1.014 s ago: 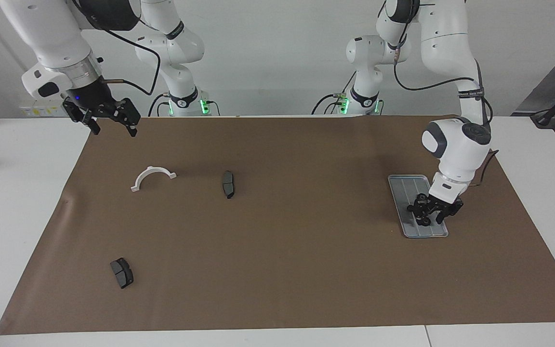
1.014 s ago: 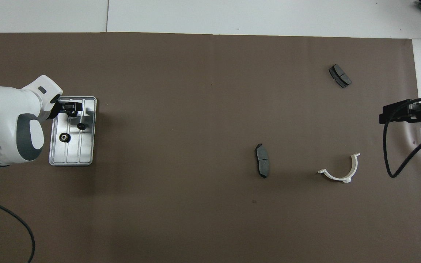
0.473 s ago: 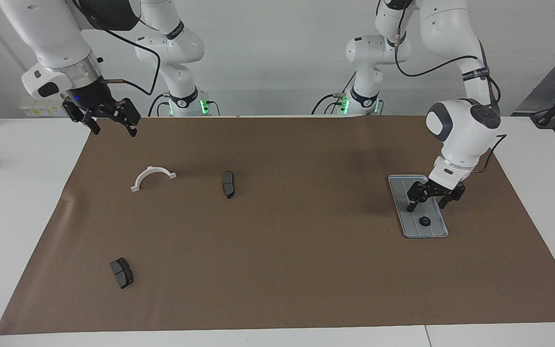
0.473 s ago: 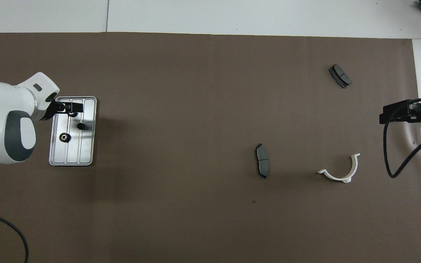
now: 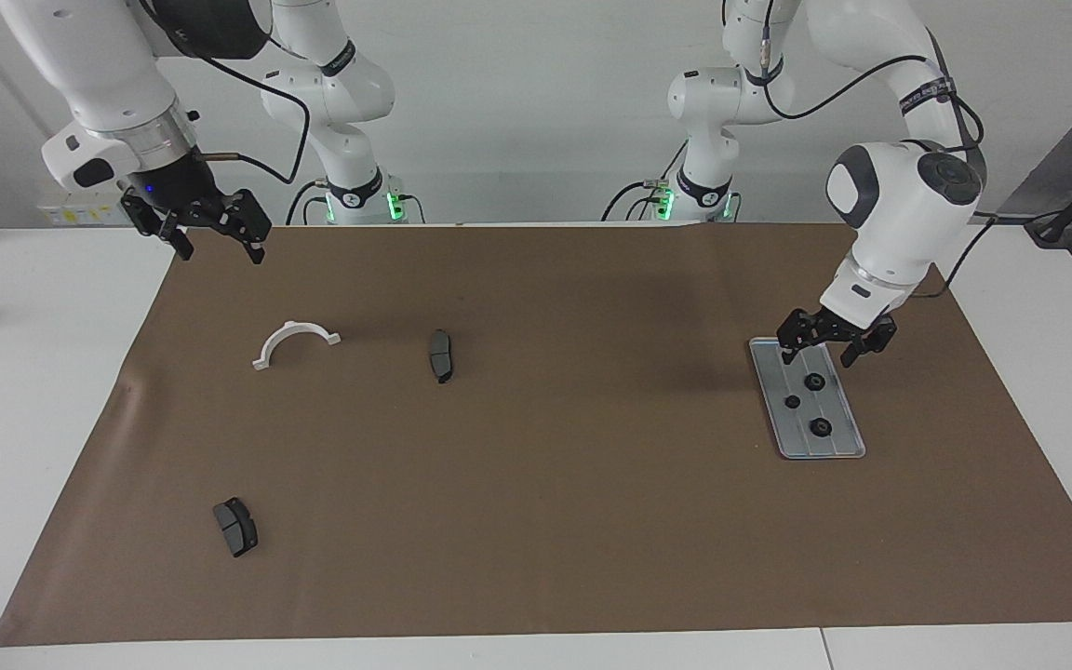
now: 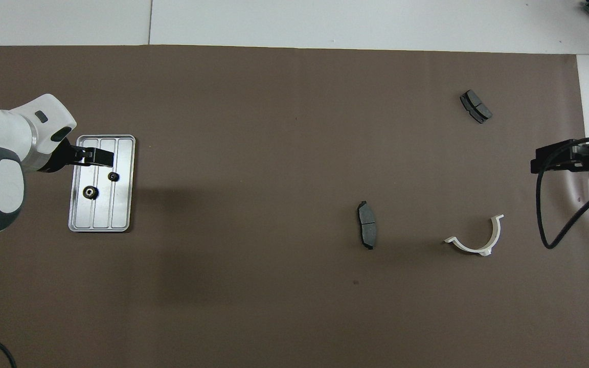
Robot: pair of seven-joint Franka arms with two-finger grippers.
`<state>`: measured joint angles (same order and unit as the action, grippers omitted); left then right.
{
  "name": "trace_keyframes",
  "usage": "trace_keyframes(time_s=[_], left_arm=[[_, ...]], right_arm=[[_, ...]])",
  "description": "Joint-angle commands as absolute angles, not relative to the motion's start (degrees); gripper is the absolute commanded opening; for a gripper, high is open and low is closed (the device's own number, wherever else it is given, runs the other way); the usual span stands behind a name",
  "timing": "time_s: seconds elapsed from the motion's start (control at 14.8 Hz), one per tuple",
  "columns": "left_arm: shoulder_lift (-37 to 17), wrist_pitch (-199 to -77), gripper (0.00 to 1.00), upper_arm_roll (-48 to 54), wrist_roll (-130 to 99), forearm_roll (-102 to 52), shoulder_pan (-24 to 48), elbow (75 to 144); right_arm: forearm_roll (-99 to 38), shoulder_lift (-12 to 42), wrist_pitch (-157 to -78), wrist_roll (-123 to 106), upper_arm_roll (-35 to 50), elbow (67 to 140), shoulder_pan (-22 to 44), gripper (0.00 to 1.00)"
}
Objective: Pick bearing gear from pile to tray
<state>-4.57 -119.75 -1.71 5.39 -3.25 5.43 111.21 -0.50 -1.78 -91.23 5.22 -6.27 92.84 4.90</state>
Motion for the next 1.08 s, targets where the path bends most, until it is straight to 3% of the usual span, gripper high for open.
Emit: trace_keyframes(time_s=[0.0,0.41,0.68,1.01], left_arm=[[-1.7,-115.3,1.0,-2.2,1.7,-0.1,8.7,110.7],[-0.1,-102.4,1.0,-1.6,-2.9,1.8,10.8,100.9],[-0.8,-93.4,1.0,-2.4,-2.5,0.6,8.6,91.1],[0.0,-83.4,1.0,-2.5,-2.5,0.3,6.2,85.2]], right_arm=[[-1.4,-3.2,-91.6,3.7,-6.1,94.3,4.5,1.0],[-1.4,-3.2,-91.6,3.7,-6.1,94.3,4.5,1.0],[-1.4,-3.2,-91.6,3.7,-6.1,94.3,4.5,1.0],[-1.4,-3.2,-91.6,3.7,-6.1,94.3,4.5,1.0]])
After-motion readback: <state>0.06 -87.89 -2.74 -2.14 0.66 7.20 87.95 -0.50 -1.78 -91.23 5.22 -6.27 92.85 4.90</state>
